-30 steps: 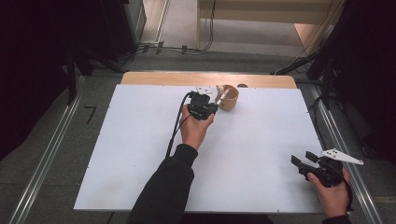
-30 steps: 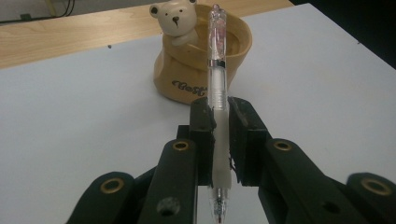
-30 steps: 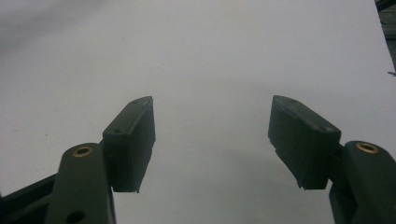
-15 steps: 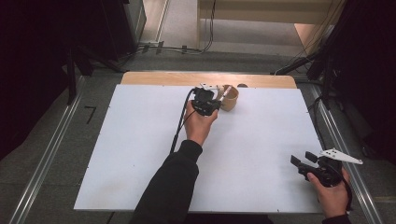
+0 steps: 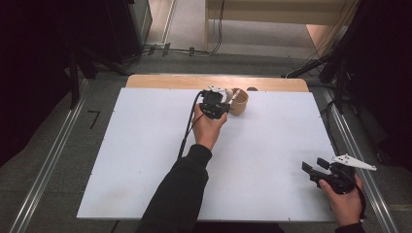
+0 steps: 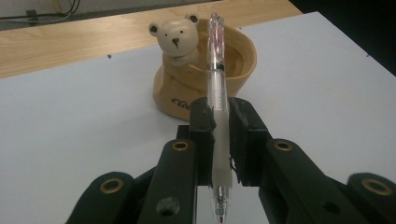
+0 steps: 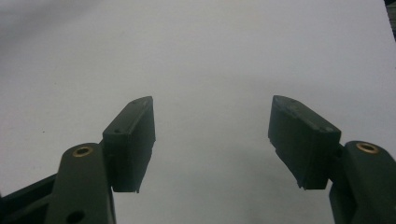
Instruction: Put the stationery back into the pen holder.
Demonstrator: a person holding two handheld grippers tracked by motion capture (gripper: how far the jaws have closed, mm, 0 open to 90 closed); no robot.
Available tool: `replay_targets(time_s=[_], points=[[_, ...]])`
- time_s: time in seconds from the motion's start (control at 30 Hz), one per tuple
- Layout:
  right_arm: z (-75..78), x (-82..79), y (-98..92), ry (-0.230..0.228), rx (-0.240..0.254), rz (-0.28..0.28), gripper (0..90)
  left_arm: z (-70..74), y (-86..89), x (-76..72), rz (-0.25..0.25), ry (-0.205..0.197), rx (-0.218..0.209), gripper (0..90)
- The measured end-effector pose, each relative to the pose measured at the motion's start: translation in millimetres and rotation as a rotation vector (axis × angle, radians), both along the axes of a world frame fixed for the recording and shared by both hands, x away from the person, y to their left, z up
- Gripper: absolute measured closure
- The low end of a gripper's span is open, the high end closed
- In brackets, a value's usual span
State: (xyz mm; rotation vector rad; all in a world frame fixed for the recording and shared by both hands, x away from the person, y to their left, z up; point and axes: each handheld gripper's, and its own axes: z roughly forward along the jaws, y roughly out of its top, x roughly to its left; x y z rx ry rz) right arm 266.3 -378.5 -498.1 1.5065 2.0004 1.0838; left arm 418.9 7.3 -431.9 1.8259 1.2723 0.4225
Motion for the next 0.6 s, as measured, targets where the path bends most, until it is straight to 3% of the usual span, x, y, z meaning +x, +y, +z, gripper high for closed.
replay_targets(time_s=[0.6], points=[[-0.4,0.2,-0.3,0.003,0.001,0.002,30.4,12.2,-7.3,4.0,0.009,-0.034,0.012,80.7]])
